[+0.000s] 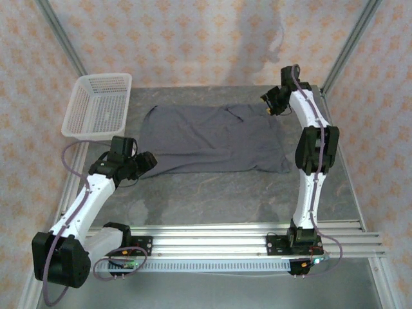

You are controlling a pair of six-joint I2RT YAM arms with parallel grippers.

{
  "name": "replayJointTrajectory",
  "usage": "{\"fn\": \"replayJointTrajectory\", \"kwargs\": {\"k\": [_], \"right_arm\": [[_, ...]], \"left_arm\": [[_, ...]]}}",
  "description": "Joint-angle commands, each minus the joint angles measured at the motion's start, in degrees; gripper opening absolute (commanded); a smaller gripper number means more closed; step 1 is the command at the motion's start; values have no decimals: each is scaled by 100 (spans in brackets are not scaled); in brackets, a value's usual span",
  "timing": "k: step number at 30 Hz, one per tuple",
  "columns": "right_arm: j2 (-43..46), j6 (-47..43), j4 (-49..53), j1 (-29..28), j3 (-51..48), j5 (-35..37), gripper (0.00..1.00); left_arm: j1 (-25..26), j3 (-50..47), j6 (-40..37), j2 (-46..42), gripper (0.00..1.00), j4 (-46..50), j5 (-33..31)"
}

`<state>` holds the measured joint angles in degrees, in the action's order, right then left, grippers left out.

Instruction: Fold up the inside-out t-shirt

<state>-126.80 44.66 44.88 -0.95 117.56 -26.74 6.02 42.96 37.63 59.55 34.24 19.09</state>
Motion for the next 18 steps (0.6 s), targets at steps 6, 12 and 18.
{"fn": "replayJointTrajectory", "kwargs": {"k": [6, 12, 18], "right_arm": [[2645, -709, -457, -19, -3258, 225, 29], [3051, -726, -1022, -3, -4997, 485, 0], [2345, -734, -987, 11, -5155, 778, 0]], "left_arm": [[174, 350, 88, 847, 9, -100, -49], [170, 1208, 272, 2417, 0, -170, -778], [70, 2156, 559, 3912, 0, -74, -1256]]}}
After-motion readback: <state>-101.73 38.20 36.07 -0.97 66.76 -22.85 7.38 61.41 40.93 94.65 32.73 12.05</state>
